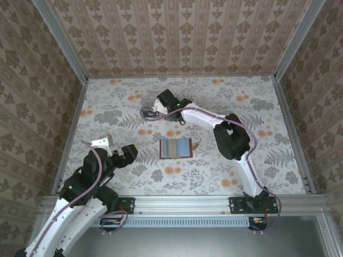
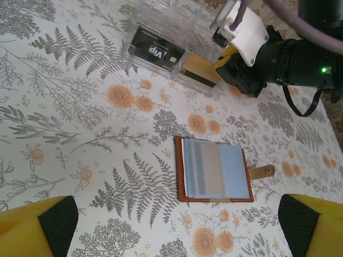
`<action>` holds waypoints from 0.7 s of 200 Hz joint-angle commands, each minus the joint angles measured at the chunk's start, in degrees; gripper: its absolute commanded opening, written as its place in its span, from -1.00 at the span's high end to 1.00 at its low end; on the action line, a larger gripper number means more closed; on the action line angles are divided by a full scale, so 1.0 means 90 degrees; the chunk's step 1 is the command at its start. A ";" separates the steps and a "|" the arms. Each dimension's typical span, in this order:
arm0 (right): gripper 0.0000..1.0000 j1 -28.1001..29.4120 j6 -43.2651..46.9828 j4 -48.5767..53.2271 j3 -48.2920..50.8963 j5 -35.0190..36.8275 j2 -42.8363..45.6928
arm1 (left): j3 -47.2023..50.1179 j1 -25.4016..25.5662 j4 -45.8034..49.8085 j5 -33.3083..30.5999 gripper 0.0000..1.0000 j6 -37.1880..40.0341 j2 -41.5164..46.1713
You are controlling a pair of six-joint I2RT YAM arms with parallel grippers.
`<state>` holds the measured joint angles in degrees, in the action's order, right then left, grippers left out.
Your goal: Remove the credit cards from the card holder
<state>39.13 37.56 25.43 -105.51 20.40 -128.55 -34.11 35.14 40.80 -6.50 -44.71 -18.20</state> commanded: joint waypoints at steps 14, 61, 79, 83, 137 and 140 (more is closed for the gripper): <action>0.60 -0.0022 -0.1240 -0.0268 0.0662 -0.0534 0.1260 | 0.0160 -0.0046 -0.0317 0.0374 -1.00 0.0126 -0.0274; 0.66 -0.0023 -0.3649 -0.0784 0.2348 -0.1206 0.2883 | 0.0483 -0.0066 -0.1304 0.1090 -0.95 -0.0021 -0.1159; 0.68 -0.0022 -0.4461 -0.0922 0.3053 -0.1594 0.3381 | 0.0546 -0.0076 -0.1721 0.1318 -0.90 -0.0095 -0.1618; 0.68 -0.0028 -0.4606 -0.0988 0.3230 -0.1685 0.3482 | 0.0555 -0.0076 -0.1821 0.1369 -0.88 -0.0108 -0.1736; 0.71 -0.0050 -0.6489 -0.2210 0.5528 -0.2666 0.4393 | 0.0775 -0.0057 -0.3373 0.2004 -0.66 -0.0427 -0.3366; 0.71 -0.0053 -0.6586 -0.2258 0.5622 -0.2667 0.4408 | 0.0772 -0.0056 -0.3445 0.2023 -0.64 -0.0439 -0.3464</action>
<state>39.09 -10.31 10.83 -60.86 2.13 -90.96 -27.99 34.76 18.61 7.77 -46.87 -44.56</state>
